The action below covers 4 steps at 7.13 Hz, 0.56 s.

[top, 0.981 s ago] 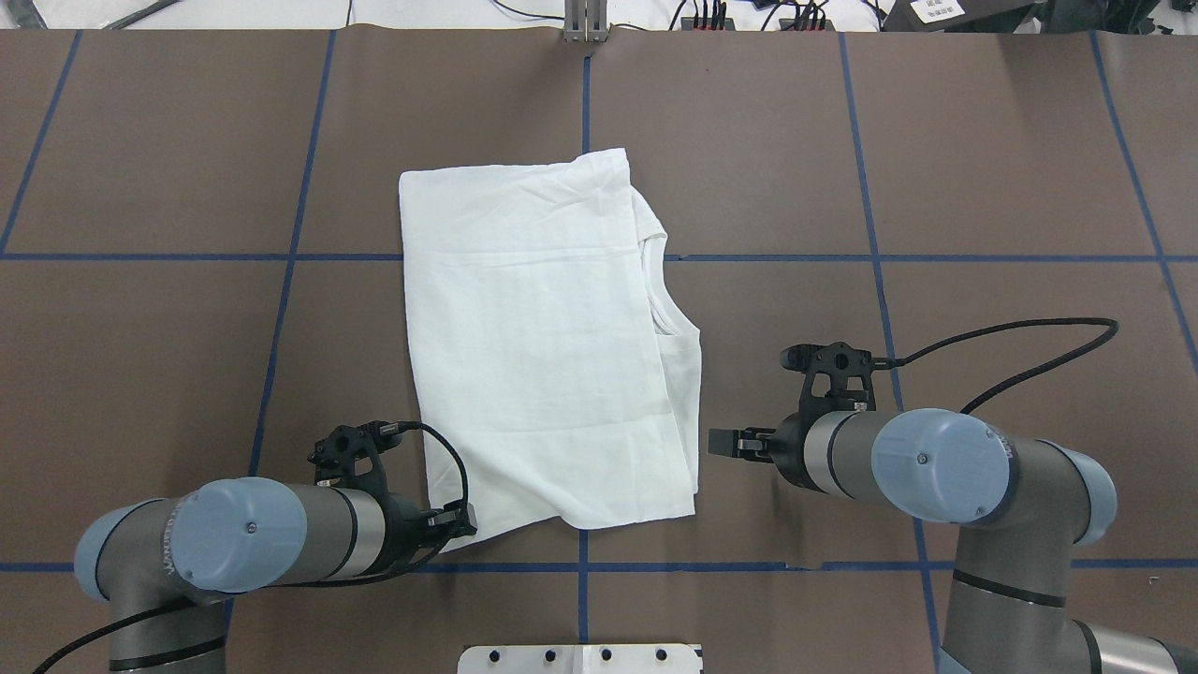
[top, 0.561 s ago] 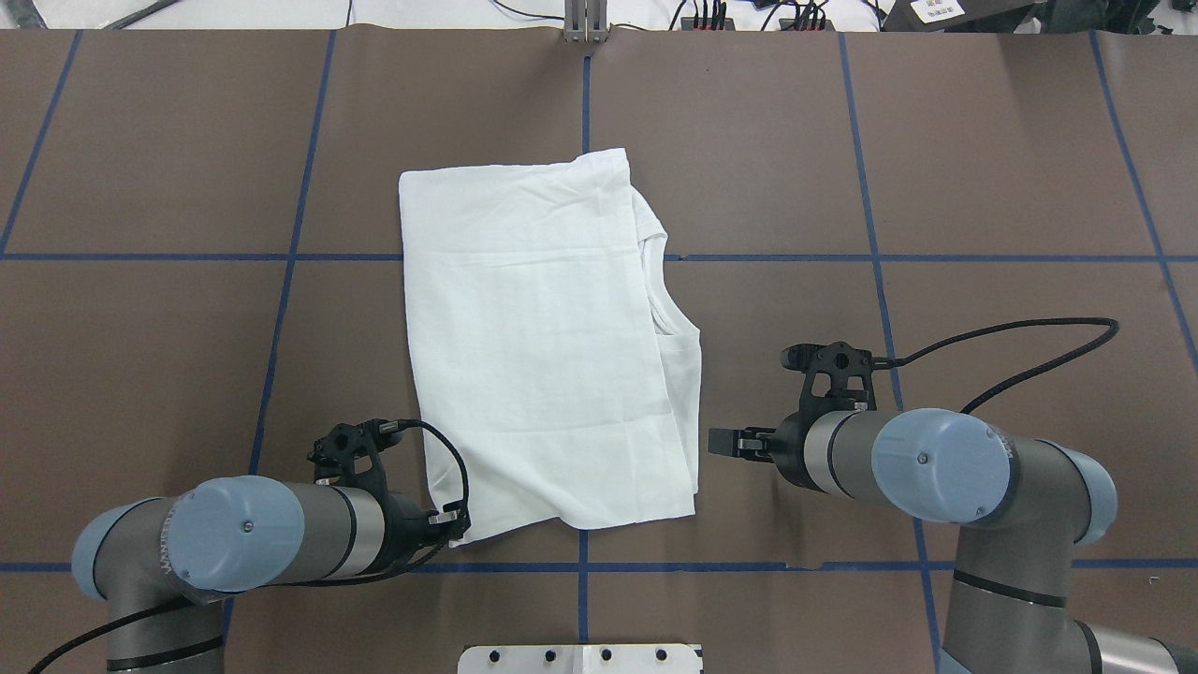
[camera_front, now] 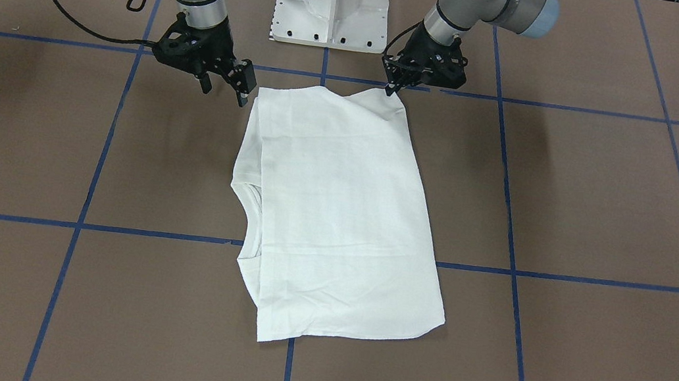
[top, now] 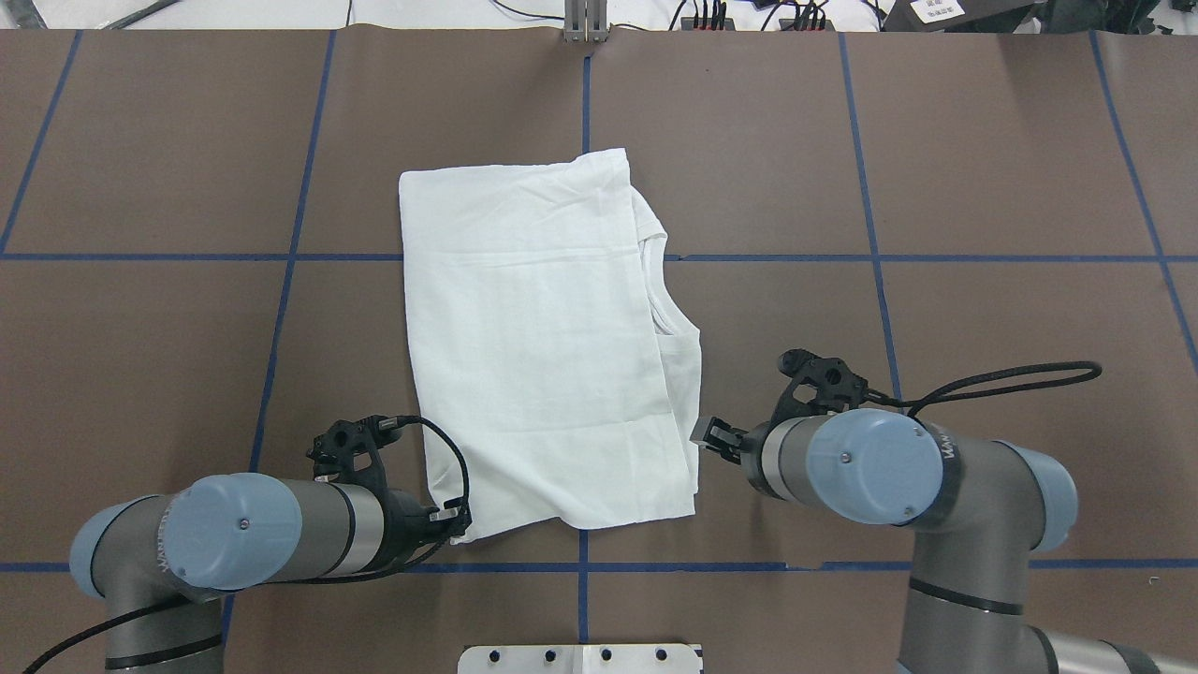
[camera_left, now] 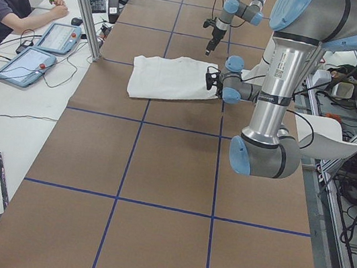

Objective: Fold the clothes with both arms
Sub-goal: 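Close both grippers on the shirt's near corners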

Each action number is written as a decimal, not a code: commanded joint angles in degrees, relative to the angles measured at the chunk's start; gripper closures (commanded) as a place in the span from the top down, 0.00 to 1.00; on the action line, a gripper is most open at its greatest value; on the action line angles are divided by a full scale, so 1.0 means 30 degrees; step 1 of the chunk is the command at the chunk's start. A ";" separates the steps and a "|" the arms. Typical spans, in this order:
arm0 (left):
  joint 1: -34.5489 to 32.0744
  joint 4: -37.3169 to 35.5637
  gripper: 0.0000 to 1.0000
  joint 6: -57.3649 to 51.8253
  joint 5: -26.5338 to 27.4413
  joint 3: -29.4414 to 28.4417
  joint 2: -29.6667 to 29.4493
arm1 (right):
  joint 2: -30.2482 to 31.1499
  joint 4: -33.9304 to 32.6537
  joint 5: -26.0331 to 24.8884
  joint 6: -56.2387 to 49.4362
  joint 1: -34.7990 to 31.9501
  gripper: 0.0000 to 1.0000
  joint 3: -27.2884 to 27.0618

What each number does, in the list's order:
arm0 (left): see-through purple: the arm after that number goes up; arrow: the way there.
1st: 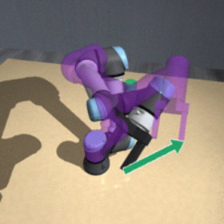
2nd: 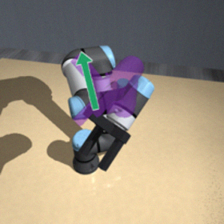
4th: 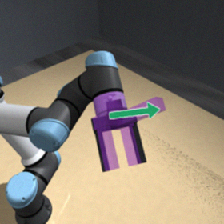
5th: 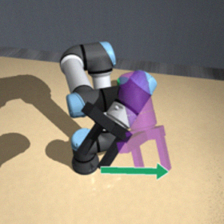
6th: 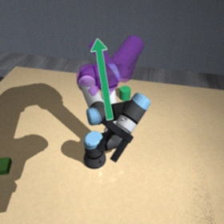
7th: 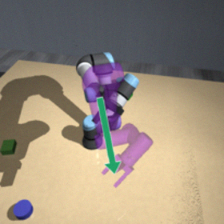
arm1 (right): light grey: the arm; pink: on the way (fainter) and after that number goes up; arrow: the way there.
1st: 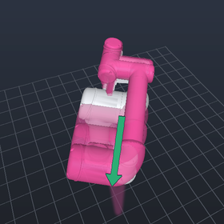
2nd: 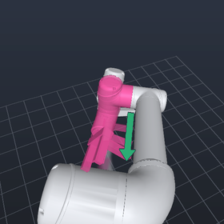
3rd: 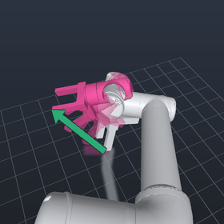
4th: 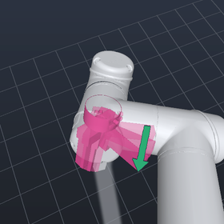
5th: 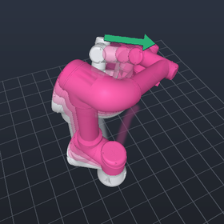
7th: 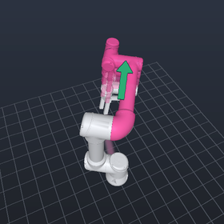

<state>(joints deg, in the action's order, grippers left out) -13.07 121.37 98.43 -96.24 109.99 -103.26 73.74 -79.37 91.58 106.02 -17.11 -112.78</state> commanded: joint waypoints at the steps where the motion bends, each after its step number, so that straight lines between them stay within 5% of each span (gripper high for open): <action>1: -0.0007 0.0002 0.00 0.0004 -0.0029 0.0074 -0.0118 | -0.2105 -0.1962 -0.0436 0.4545 0.1041 0.86 0.0675; 4: -0.0007 0.0002 0.00 0.0004 -0.0088 0.0074 -0.0119 | -0.2403 -0.1873 -0.1757 0.4912 0.1835 0.82 0.1089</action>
<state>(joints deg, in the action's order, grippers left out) -13.09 121.38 98.44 -96.40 110.25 -103.60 66.78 -85.03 87.43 120.18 -12.47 -110.08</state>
